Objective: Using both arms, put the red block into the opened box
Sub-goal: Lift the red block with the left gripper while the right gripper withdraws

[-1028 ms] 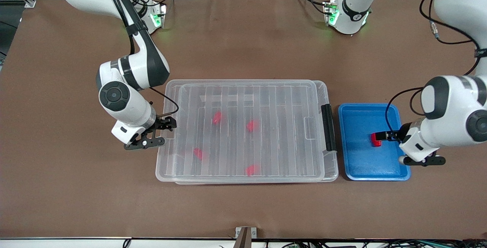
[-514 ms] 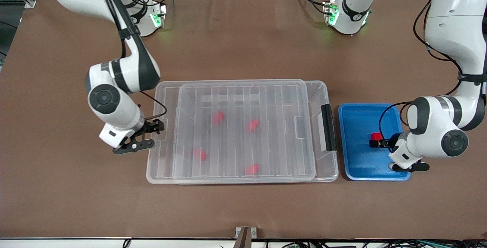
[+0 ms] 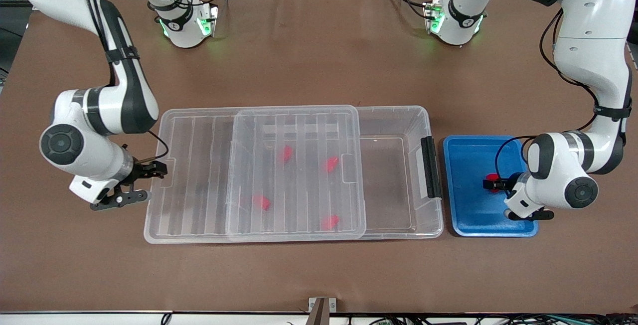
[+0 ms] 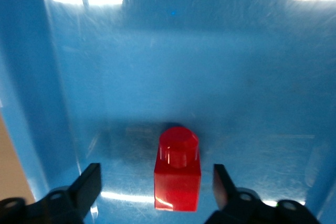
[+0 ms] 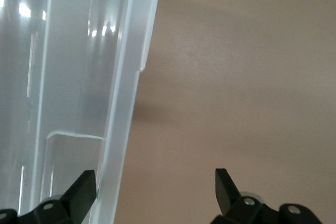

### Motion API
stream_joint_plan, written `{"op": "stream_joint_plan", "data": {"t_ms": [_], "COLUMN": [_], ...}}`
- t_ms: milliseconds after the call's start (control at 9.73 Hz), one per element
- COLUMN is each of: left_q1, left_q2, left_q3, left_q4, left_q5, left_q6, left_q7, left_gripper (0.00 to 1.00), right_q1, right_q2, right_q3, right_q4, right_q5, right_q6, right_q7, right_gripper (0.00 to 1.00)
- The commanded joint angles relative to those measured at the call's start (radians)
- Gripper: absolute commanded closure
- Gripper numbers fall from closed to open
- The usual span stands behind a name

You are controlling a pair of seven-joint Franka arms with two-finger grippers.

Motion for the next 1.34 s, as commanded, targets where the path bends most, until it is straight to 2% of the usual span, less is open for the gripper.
{"op": "stream_joint_plan", "data": {"t_ms": [0, 103, 206, 411, 514, 720, 822, 925, 1131, 1234], "left_q1": [-0.003, -0.004, -0.004, -0.012, -0.012, -0.012, -0.012, -0.029, -0.137, -0.197], "left_q2": [0.02, 0.015, 0.0, -0.127, -0.187, -0.264, -0.27, -0.261, -0.168, -0.123], "left_q3": [-0.004, -0.007, -0.012, -0.048, -0.1, -0.221, -0.304, -0.373, -0.386, -0.383], "left_q4": [-0.026, -0.026, -0.015, 0.035, 0.07, 0.098, 0.097, 0.094, 0.094, 0.089], "left_q5": [0.012, 0.007, 0.007, 0.005, 0.002, -0.002, -0.002, 0.001, 0.013, 0.016], "left_q6": [0.032, 0.032, 0.021, -0.041, -0.128, -0.208, -0.215, -0.215, -0.188, -0.117], "left_q7": [-0.017, -0.018, -0.015, -0.013, -0.017, -0.111, -0.233, -0.366, -0.531, -0.599], "left_gripper": [0.62, 0.91, 1.0, 1.0, 1.0, 1.0, 1.0, 1.0, 1.0, 1.0], "right_q1": [-0.002, 0.001, 0.003, -0.006, -0.025, -0.081, -0.111, -0.111, -0.117, -0.118], "right_q2": [-0.033, -0.047, -0.071, -0.162, -0.224, -0.353, -0.415, -0.458, -0.495, -0.492], "right_q3": [0.017, 0.02, 0.023, 0.017, 0.014, 0.014, 0.009, -0.035, -0.063, -0.066], "right_q4": [-0.015, -0.002, 0.041, 0.139, 0.144, 0.144, 0.144, 0.144, 0.134, 0.132], "right_q5": [-0.02, -0.013, -0.008, 0.009, 0.013, 0.048, 0.073, 0.079, 0.075, 0.064], "right_q6": [-0.028, -0.033, -0.058, -0.19, -0.221, -0.343, -0.418, -0.484, -0.533, -0.534], "right_q7": [0.011, 0.034, 0.066, 0.183, 0.195, 0.191, 0.191, 0.162, 0.076, 0.079], "right_gripper": [0.0, 0.0, 0.0, 0.0, 0.0, 0.0, 0.0, 0.0, 0.0, 0.0]}}
